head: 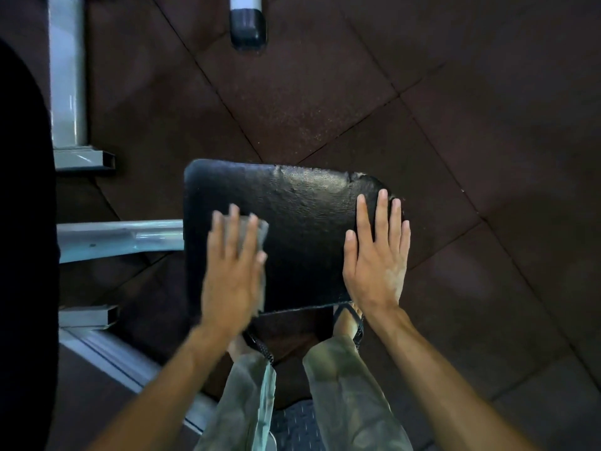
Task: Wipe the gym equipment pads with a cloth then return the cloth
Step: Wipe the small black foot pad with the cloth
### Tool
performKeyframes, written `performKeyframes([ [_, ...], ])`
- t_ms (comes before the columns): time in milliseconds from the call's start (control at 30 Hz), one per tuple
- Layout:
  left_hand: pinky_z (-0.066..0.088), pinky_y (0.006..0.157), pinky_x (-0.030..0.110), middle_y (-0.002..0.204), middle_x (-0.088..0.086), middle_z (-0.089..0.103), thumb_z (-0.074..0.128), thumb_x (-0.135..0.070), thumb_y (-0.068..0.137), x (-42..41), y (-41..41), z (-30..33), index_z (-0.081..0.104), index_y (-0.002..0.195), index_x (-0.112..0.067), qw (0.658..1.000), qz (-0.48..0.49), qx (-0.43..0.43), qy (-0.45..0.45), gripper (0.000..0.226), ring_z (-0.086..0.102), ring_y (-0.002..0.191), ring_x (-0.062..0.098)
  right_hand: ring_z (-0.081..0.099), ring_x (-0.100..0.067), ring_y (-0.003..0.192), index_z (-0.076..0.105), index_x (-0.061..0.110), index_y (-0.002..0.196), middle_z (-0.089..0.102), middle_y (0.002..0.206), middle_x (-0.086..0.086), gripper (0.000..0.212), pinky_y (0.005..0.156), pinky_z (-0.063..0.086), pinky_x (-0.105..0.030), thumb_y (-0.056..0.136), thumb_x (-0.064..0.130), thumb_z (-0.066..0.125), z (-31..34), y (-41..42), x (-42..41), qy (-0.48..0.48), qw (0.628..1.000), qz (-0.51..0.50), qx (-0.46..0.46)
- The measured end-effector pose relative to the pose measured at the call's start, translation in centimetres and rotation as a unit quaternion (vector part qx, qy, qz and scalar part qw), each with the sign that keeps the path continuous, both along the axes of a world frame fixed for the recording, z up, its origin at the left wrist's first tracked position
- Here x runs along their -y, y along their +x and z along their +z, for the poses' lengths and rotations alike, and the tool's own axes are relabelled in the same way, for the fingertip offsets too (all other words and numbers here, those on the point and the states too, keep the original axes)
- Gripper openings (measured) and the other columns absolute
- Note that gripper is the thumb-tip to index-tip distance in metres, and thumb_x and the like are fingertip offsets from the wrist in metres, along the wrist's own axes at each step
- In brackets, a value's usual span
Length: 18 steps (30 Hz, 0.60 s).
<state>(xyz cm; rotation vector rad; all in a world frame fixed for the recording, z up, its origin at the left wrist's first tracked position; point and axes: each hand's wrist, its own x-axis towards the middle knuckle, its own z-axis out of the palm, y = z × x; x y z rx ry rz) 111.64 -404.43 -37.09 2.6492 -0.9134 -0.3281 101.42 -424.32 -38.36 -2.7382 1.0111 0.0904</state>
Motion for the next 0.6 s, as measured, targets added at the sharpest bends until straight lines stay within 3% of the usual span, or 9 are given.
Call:
performKeyframes([
  [100, 0.026, 0.121, 0.055, 0.164, 0.021, 0.014, 0.021, -0.031, 0.107, 4.8, -3.4, -0.1, 0.019, 0.156, -0.012, 0.997, -0.072, -0.005, 0.016, 0.052, 0.011, 0.152, 0.042, 0.004, -0.024, 0.155, 0.018, 0.025, 0.158, 0.007, 0.167, -0.006, 0.055, 0.125, 0.01, -0.045, 0.106, 0.037, 0.029, 0.3, 0.0, 0.3, 0.02, 1.0, 0.002, 0.003],
  [233, 0.02, 0.124, 0.05, 0.166, 0.016, 0.01, 0.028, -0.028, 0.107, 10.5, 1.7, -0.6, 0.019, 0.157, -0.014, 0.996, -0.083, -0.012, 0.0, 0.053, 0.005, 0.154, 0.035, 0.002, -0.017, 0.155, 0.027, 0.02, 0.155, 0.011, 0.167, -0.003, 0.051, 0.126, 0.01, -0.043, 0.106, 0.031, 0.033, 1.3, -0.7, 1.8, 0.157, 0.983, -0.015, 0.098],
  [333, 0.011, 0.126, 0.05, 0.167, 0.012, 0.0, 0.025, -0.028, 0.108, 10.2, 0.9, -0.2, 0.011, 0.158, -0.017, 0.994, -0.054, -0.086, -0.043, 0.054, -0.008, 0.155, 0.031, 0.01, -0.014, 0.154, 0.03, 0.017, 0.154, 0.018, 0.165, -0.003, 0.051, 0.124, 0.019, -0.045, 0.105, 0.029, 0.037, 2.6, -1.4, 2.6, 0.222, 0.954, -0.078, 0.185],
  [433, 0.0, 0.127, 0.048, 0.166, 0.001, -0.017, 0.028, -0.024, 0.108, 8.4, -0.5, 1.3, -0.003, 0.158, -0.022, 0.973, -0.061, -0.178, -0.136, 0.058, -0.02, 0.153, 0.023, 0.016, -0.016, 0.153, 0.033, 0.014, 0.153, 0.024, 0.164, -0.004, 0.05, 0.123, 0.023, -0.045, 0.105, 0.027, 0.037, 3.8, -0.7, 1.0, 0.214, 0.947, -0.098, 0.22],
  [500, 0.002, 0.127, 0.046, 0.167, 0.003, -0.013, 0.032, -0.022, 0.108, 6.5, 1.5, 1.3, 0.004, 0.159, -0.017, 0.98, -0.029, -0.143, -0.136, 0.059, -0.013, 0.155, 0.023, 0.015, -0.02, 0.153, 0.033, 0.012, 0.153, 0.023, 0.164, -0.007, 0.049, 0.123, 0.021, -0.047, 0.105, 0.024, 0.036, 3.8, 0.4, -1.4, 0.184, 0.957, -0.07, 0.211],
  [600, 0.009, 0.126, 0.05, 0.167, 0.012, 0.001, 0.024, -0.032, 0.106, 3.2, 5.0, -0.3, 0.011, 0.158, -0.013, 0.999, 0.011, -0.036, -0.024, 0.057, -0.001, 0.155, 0.027, 0.006, -0.024, 0.154, 0.023, 0.015, 0.156, 0.014, 0.166, -0.01, 0.053, 0.124, 0.014, -0.05, 0.106, 0.031, 0.028, 2.2, 3.1, -5.3, 0.119, 0.986, 0.011, 0.112],
])
